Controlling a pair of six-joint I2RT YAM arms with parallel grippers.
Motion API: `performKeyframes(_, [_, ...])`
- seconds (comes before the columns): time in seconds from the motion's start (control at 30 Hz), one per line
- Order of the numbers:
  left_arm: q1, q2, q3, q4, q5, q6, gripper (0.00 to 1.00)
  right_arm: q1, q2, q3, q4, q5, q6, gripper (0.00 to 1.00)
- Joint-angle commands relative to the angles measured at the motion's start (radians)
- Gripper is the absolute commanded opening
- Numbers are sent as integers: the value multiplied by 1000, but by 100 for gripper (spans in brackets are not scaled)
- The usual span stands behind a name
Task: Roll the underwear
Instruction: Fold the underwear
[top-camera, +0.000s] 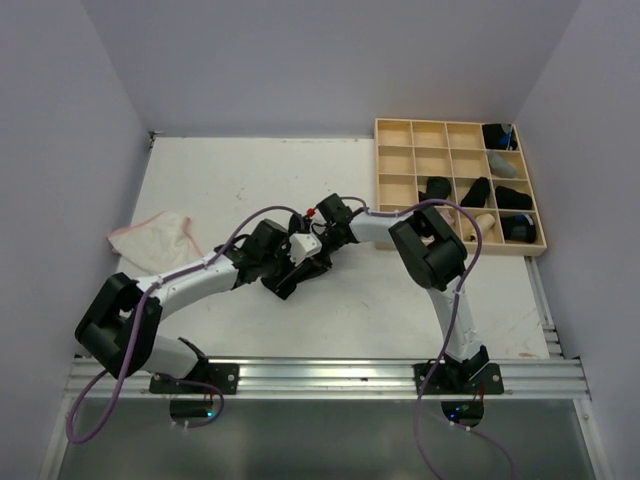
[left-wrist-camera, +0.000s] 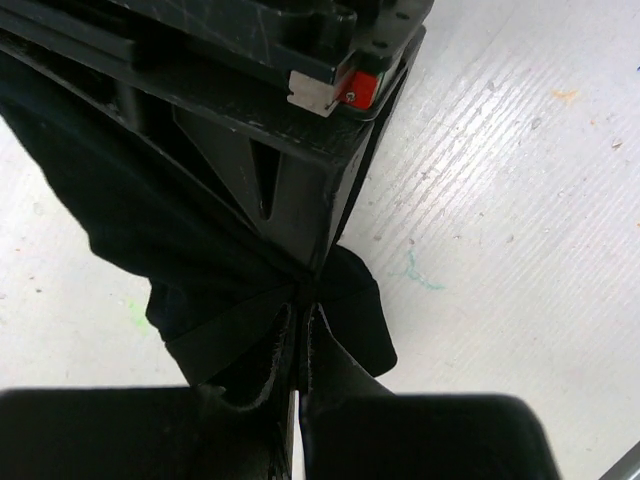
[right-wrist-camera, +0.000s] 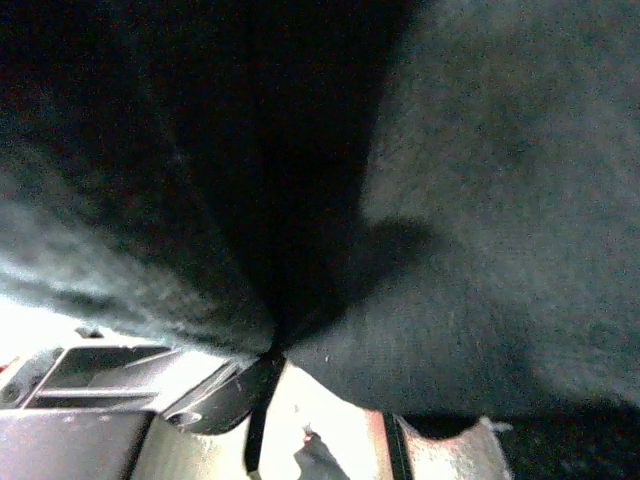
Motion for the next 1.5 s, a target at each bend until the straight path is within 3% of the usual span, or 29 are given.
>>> performKeyframes(0.0, [-11,49,25,30,14,-11,0,-16,-65,-25,-5,82,-39,32])
performKeyframes(0.17, [-2,104,33,23,0,3,0,-63,-183,-77,1,93,-39,31])
performKeyframes(0.33, [33,135,53,11,10,-2,0,-80,-243,-120,-10,105,-35,23])
performKeyframes(0.67, [38,57,93,-26,26,11,0,-79,-127,-166,154,159,110,19])
performKeyframes(1.0, [16,-26,97,-105,75,37,0,-80,-79,-178,193,184,202,19])
performKeyframes(1.47, [-42,47,107,-104,136,-6,0,-80,-110,-202,173,208,205,19])
